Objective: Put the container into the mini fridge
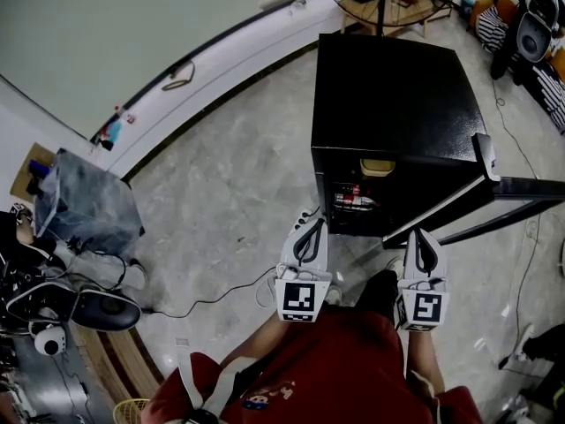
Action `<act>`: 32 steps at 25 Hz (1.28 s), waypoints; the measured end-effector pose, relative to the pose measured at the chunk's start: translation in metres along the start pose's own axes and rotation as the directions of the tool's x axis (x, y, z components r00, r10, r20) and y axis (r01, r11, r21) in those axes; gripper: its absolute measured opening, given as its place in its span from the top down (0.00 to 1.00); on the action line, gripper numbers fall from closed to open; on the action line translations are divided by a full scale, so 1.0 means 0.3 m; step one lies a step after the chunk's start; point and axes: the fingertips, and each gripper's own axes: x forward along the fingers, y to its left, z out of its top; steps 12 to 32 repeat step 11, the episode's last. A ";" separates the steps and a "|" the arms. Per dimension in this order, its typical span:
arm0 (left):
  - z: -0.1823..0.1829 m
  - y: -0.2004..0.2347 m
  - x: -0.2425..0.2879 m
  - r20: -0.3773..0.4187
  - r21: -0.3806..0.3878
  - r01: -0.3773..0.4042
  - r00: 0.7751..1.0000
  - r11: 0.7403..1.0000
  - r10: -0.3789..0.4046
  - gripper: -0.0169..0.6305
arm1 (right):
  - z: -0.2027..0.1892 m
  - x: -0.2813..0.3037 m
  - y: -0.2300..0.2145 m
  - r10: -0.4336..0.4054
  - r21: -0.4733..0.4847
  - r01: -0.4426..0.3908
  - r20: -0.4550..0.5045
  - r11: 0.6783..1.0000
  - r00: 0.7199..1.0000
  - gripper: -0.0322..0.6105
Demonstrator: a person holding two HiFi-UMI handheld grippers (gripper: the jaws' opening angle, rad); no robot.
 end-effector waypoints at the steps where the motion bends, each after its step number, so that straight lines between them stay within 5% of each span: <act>1: -0.004 -0.001 0.002 -0.004 -0.001 0.003 1.000 1.000 -0.003 0.96 | 0.000 0.002 0.001 -0.001 0.000 0.001 -0.005 1.000 1.000 0.95; 32: -0.009 -0.002 0.021 -0.009 0.008 0.021 1.000 1.000 -0.021 0.96 | 0.004 0.018 0.005 -0.001 -0.002 0.001 -0.015 1.000 1.000 0.95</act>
